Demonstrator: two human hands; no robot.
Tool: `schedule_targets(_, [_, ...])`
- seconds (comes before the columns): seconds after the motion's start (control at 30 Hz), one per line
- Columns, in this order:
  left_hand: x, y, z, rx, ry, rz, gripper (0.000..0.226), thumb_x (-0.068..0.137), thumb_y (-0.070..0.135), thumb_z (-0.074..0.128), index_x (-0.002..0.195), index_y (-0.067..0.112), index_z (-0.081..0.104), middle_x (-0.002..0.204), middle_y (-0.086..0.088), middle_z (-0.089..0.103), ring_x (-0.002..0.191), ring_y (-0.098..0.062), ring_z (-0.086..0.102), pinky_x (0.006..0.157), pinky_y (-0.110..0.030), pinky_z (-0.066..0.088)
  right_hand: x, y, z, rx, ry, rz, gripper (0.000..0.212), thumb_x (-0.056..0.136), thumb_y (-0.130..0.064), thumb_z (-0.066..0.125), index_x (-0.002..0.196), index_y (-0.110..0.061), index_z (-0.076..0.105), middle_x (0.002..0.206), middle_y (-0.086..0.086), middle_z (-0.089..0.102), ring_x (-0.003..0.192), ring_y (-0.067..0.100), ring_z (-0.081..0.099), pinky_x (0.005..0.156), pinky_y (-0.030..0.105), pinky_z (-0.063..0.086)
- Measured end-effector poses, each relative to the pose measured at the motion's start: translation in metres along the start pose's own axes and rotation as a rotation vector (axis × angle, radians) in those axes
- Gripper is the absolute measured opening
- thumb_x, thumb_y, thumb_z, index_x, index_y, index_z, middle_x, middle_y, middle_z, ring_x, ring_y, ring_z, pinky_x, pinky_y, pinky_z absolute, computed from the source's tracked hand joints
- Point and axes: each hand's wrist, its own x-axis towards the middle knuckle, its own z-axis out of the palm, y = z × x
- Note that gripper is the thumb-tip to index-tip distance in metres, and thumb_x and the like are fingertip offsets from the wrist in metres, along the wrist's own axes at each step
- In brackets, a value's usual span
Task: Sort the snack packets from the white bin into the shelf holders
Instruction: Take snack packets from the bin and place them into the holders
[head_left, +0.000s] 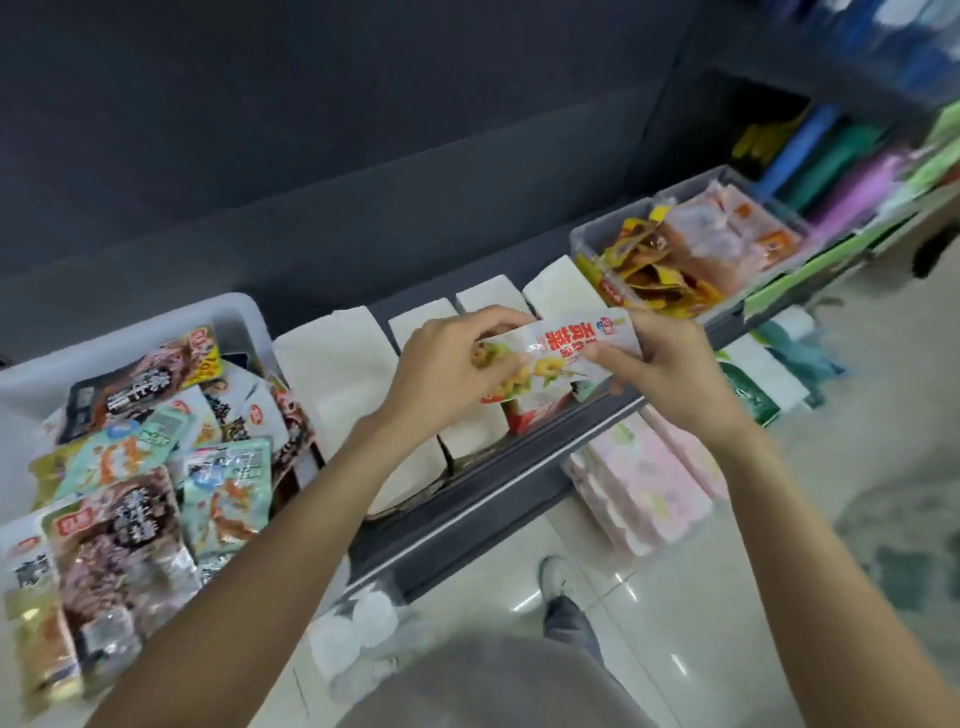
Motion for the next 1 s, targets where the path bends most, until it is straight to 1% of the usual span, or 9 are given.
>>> schedule_targets(0.03, [0.010, 0.002, 0.015, 0.054, 0.059, -0.005, 0.036, 0.084, 0.031, 0.069, 0.119, 0.030, 0.061, 0.115, 0.014, 0.064, 0.099, -0.002, 0.057, 0.086, -0.027, 0.049, 0.005, 0.016, -0.012, 0.000, 0.029, 0.018, 0.014, 0.090, -0.012, 0.062, 0.096, -0.024, 0.064, 0.076, -0.029, 0.065, 0.062, -0.010, 0.061, 0.051, 0.009, 0.044])
schedule_targets(0.13, [0.024, 0.000, 0.049, 0.177, 0.160, -0.210, 0.038, 0.088, 0.035, 0.063, 0.123, 0.027, 0.053, 0.119, 0.008, 0.057, 0.101, -0.008, 0.054, 0.086, -0.024, 0.043, 0.020, 0.057, -0.047, 0.086, 0.061, 0.107, 0.013, 0.093, -0.009, 0.058, 0.105, -0.008, 0.062, 0.086, -0.018, 0.064, 0.063, -0.006, 0.063, 0.052, 0.013, 0.048])
schedule_targets(0.2, [0.021, -0.001, 0.066, 0.253, 0.144, -0.375, 0.037, 0.088, 0.036, 0.062, 0.122, 0.027, 0.051, 0.118, 0.004, 0.055, 0.101, -0.013, 0.056, 0.085, -0.026, 0.046, 0.031, 0.075, -0.062, 0.111, 0.036, 0.141, 0.016, 0.093, -0.010, 0.057, 0.109, -0.006, 0.061, 0.089, -0.015, 0.064, 0.068, 0.001, 0.066, 0.054, 0.023, 0.053])
schedule_targets(0.33, [-0.001, 0.001, 0.091, 0.462, 0.091, -0.528, 0.037, 0.083, 0.040, 0.066, 0.117, 0.028, 0.055, 0.123, -0.004, 0.050, 0.111, -0.024, 0.050, 0.095, -0.039, 0.043, 0.056, 0.090, -0.059, 0.030, -0.059, 0.055, 0.024, 0.094, -0.011, 0.056, 0.116, -0.004, 0.058, 0.101, 0.001, 0.068, 0.083, 0.006, 0.069, 0.056, 0.021, 0.056])
schedule_targets(0.43, [-0.017, 0.003, 0.105, 0.584, 0.115, -0.496, 0.026, 0.073, 0.038, 0.077, 0.096, 0.028, 0.069, 0.112, -0.005, 0.054, 0.101, -0.030, 0.051, 0.086, -0.044, 0.045, 0.072, 0.086, -0.040, -0.190, -0.062, -0.139, 0.033, 0.094, -0.016, 0.057, 0.125, -0.004, 0.056, 0.104, 0.012, 0.070, 0.085, 0.023, 0.071, 0.062, 0.017, 0.051])
schedule_targets(0.57, [-0.020, 0.003, 0.120, 0.702, 0.186, -0.435, 0.015, 0.064, 0.026, 0.085, 0.072, 0.026, 0.073, 0.102, -0.003, 0.061, 0.091, -0.028, 0.055, 0.072, -0.038, 0.046, 0.087, 0.083, -0.010, -0.427, -0.058, -0.462, 0.022, 0.089, -0.014, 0.064, 0.110, -0.007, 0.068, 0.085, 0.014, 0.073, 0.072, 0.028, 0.070, 0.074, 0.033, 0.055])
schedule_targets(0.73, [-0.024, -0.003, 0.126, 0.695, 0.235, -0.415, 0.013, 0.064, 0.018, 0.083, 0.070, 0.023, 0.073, 0.101, 0.000, 0.062, 0.093, -0.023, 0.052, 0.072, -0.036, 0.043, 0.094, 0.100, 0.021, -0.585, -0.278, -0.687, 0.029, 0.074, -0.007, 0.079, 0.101, -0.013, 0.071, 0.088, 0.008, 0.072, 0.063, 0.026, 0.069, 0.053, 0.032, 0.058])
schedule_targets(0.87, [-0.022, -0.001, 0.128, 0.692, 0.240, -0.434, 0.013, 0.064, 0.019, 0.084, 0.070, 0.022, 0.072, 0.101, 0.001, 0.064, 0.095, -0.023, 0.054, 0.075, -0.037, 0.043, 0.073, 0.111, 0.020, -0.618, -0.408, -0.715, 0.038, 0.070, -0.005, 0.081, 0.104, -0.014, 0.067, 0.082, 0.004, 0.072, 0.064, 0.021, 0.069, 0.054, 0.029, 0.057])
schedule_targets(1.0, [-0.024, -0.003, 0.131, 0.719, 0.248, -0.428, 0.012, 0.066, 0.023, 0.083, 0.071, 0.020, 0.073, 0.103, 0.002, 0.065, 0.100, -0.022, 0.052, 0.079, -0.037, 0.042, 0.057, 0.121, 0.011, -0.482, -0.584, -0.611, 0.021, 0.088, -0.011, 0.065, 0.109, -0.012, 0.066, 0.099, 0.007, 0.072, 0.083, 0.024, 0.069, 0.080, 0.034, 0.055])
